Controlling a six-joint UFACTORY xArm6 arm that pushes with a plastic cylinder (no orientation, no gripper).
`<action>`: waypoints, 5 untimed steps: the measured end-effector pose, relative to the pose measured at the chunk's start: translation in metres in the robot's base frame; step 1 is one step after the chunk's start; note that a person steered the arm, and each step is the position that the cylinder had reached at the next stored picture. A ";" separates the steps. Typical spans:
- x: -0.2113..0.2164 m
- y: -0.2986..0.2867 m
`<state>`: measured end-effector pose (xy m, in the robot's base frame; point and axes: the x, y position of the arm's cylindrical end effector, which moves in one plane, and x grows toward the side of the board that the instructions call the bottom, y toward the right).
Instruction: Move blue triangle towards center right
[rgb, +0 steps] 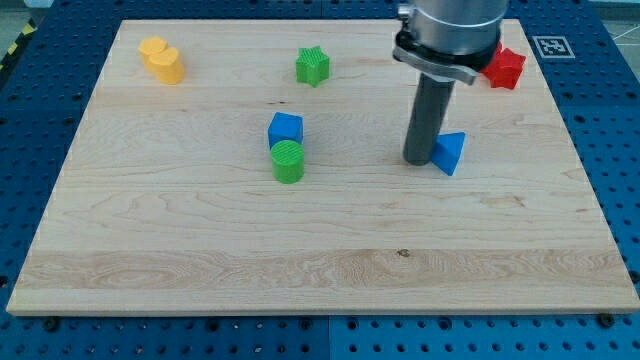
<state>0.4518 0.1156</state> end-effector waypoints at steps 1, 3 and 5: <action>0.000 0.021; 0.000 0.057; 0.000 0.072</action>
